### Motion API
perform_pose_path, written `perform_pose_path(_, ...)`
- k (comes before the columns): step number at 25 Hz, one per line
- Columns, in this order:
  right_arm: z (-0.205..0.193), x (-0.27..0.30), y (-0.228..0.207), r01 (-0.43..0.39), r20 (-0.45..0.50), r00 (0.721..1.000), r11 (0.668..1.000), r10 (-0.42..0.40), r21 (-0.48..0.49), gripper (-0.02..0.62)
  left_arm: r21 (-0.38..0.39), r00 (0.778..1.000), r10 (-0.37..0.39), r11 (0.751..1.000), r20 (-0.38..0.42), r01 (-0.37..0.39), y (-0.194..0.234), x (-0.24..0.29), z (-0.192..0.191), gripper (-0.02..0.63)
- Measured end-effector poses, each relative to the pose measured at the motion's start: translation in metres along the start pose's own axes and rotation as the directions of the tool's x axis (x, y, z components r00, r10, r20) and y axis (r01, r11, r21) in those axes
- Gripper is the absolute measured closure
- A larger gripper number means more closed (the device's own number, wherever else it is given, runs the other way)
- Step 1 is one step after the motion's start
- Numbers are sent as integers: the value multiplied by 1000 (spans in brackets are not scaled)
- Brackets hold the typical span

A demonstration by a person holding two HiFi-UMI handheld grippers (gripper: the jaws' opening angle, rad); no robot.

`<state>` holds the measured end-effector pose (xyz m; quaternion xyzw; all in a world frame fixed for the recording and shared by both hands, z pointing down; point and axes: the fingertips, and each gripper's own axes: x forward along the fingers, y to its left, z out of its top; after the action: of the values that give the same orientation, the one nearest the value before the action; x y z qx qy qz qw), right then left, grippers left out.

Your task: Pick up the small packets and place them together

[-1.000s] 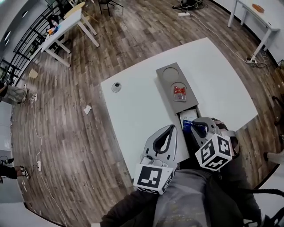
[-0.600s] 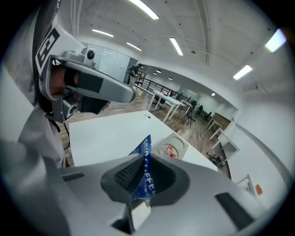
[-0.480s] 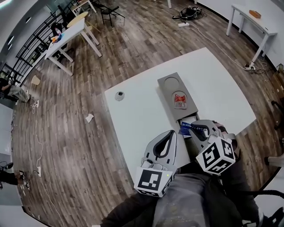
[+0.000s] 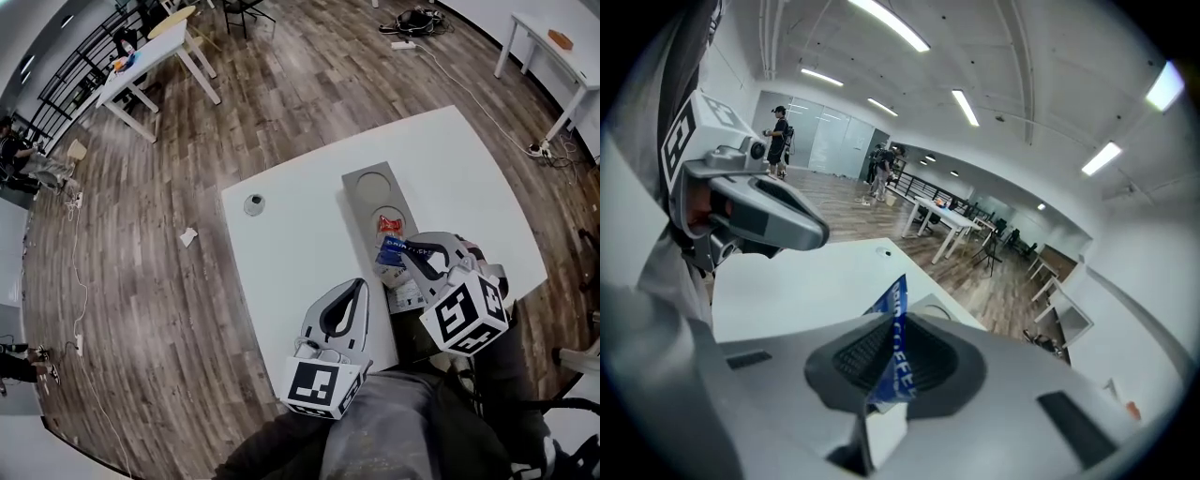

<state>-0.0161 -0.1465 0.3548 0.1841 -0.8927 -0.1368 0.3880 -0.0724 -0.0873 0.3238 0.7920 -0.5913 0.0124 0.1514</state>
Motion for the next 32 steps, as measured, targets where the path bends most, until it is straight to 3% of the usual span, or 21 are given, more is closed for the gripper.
perform_pose_path(8,-13,67,-45,-92,0,996,996,92,-16,554,-54,994,72,996,-86,-76,31,48,-23,603)
perform_pose_path(19,-33,124,-65,-205,22,979,978,204,33,549,-111,967,153,978,-205,-178,49,69,-54,603)
perform_pose_path(32,-46,150,-63,-172,15,985,984,171,39,528,-139,951,179,966,-253,-219,59,62,-71,603)
